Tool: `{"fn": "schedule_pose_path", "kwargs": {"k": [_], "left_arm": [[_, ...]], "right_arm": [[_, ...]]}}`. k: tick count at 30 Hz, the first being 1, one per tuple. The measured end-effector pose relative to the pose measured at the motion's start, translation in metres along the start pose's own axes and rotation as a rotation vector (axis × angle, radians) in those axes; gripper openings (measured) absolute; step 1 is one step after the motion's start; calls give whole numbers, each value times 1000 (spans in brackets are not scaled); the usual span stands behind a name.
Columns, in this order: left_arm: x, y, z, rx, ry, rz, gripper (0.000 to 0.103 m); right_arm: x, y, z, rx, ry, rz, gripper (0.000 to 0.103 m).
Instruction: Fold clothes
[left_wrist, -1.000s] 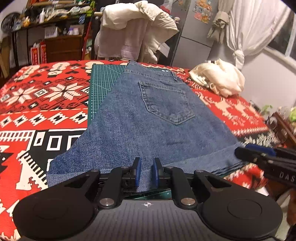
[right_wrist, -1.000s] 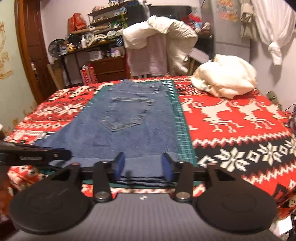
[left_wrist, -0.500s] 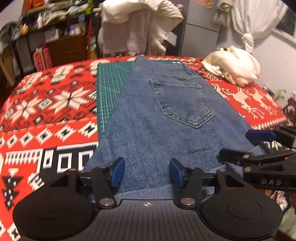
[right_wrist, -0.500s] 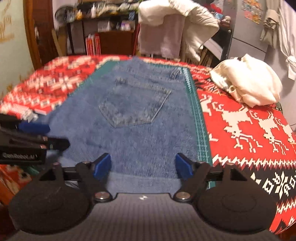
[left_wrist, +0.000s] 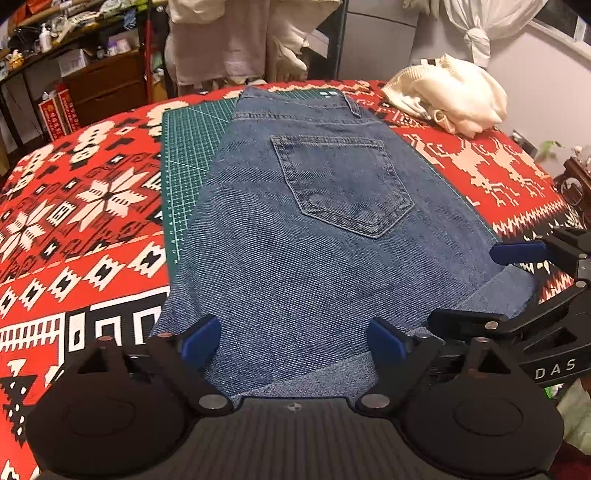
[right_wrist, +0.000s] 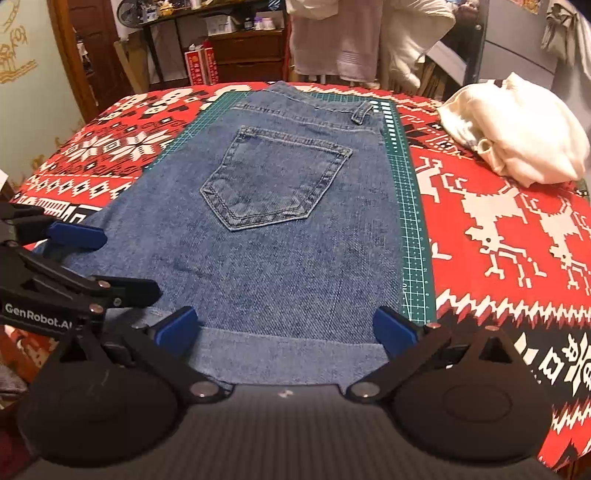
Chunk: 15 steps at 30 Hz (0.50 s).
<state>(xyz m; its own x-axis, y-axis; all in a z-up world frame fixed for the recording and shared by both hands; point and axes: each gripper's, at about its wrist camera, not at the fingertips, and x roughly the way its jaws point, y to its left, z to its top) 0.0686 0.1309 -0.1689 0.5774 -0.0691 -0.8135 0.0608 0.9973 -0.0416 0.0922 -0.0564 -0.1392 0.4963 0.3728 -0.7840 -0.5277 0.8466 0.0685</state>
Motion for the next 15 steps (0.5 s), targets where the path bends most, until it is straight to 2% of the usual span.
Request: {"fn": "schedule_pose_path", "kwargs": {"k": [5, 7, 15], "left_arm": [[5, 3, 6, -22, 27, -19, 102], [6, 2, 7, -28, 30, -18, 103], [13, -7, 10, 26, 40, 29, 103]], "right_arm": [[-2, -9, 1, 44, -13, 42, 103], [-2, -14, 2, 72, -8, 63, 103], [7, -21, 25, 149, 103, 75, 103]]}}
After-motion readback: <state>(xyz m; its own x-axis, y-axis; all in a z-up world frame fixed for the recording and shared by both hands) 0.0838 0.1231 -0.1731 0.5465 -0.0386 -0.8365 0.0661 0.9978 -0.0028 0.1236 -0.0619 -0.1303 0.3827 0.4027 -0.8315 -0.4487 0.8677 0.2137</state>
